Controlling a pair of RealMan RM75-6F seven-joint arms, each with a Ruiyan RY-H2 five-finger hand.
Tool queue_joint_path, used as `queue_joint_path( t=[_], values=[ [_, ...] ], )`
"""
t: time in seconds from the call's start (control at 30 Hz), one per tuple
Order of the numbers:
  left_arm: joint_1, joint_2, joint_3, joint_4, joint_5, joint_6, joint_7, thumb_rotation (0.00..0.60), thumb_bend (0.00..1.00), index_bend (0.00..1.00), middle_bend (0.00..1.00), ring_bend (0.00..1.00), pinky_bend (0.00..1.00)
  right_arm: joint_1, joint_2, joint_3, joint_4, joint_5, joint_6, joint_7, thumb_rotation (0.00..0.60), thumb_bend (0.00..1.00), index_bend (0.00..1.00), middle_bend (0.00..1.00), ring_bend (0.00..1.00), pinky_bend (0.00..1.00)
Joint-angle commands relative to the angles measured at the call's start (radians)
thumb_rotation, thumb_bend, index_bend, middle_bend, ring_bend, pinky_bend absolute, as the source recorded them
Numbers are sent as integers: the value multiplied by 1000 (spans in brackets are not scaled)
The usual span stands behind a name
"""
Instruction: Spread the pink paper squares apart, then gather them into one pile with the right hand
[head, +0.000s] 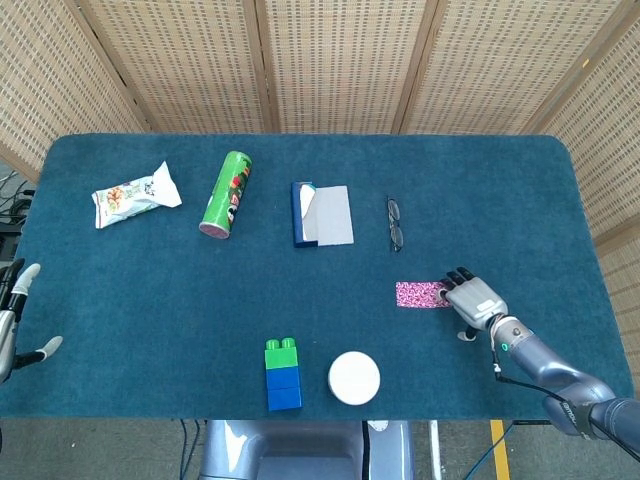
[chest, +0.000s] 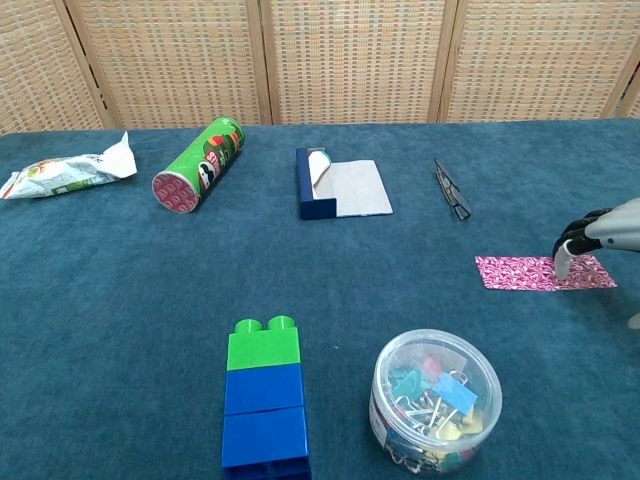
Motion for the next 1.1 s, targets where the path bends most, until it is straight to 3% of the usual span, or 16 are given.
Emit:
queue_joint_path(
  t=[0.03,0.93,1.1],
  values=[
    [-1,-1,0,-3,2,1,3,600,175,36,0,0,0,-7,7,-5,3,2,3,3,600,232,253,153,0,11],
    [6,-1,1,-11,4,14,14,600,175,36,0,0,0,-19,15,3,55,-3,8,45,600,231,257,157,0,11],
    [4,-1,1,-8,6,11,10,600,175,36,0,0,0,-15,26,9,26,-12,21,39,600,232,257,157,0,10]
  ],
)
